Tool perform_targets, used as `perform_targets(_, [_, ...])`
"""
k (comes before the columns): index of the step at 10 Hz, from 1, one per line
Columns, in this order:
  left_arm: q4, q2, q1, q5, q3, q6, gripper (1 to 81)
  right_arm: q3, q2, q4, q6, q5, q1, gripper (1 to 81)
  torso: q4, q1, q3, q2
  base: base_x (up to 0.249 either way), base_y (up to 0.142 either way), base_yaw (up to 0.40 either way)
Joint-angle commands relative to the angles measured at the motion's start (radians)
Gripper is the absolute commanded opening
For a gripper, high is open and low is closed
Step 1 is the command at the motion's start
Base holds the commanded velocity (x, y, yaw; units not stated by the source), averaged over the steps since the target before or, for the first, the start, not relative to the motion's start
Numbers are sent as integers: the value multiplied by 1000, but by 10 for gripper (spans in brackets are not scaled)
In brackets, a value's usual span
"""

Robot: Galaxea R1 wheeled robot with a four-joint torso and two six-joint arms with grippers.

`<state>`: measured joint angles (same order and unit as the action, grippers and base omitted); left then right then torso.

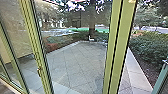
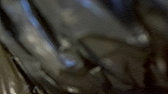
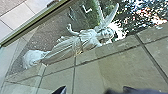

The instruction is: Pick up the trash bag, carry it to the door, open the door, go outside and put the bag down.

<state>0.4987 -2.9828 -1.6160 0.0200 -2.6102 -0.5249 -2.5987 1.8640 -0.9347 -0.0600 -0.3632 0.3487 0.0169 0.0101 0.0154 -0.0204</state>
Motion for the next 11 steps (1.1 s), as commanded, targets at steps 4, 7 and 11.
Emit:
perform_targets(4, [6, 5, 23, 92, 10, -7, 10, -27, 60, 170, -1, -320, -179, 811, 0, 0, 0, 0, 0, 0, 0])
perform_targets(7, [6, 5, 23, 92, 12, -7, 10, -6, 105, 339, 3, -464, -129, 811, 0, 0, 0, 0, 0, 0, 0])
perform_targets(11, [4, 5, 23, 92, 15, -7, 10, 86, 115, 722, 103, -574, 28, 811, 0, 0, 0, 0, 0, 0, 0])
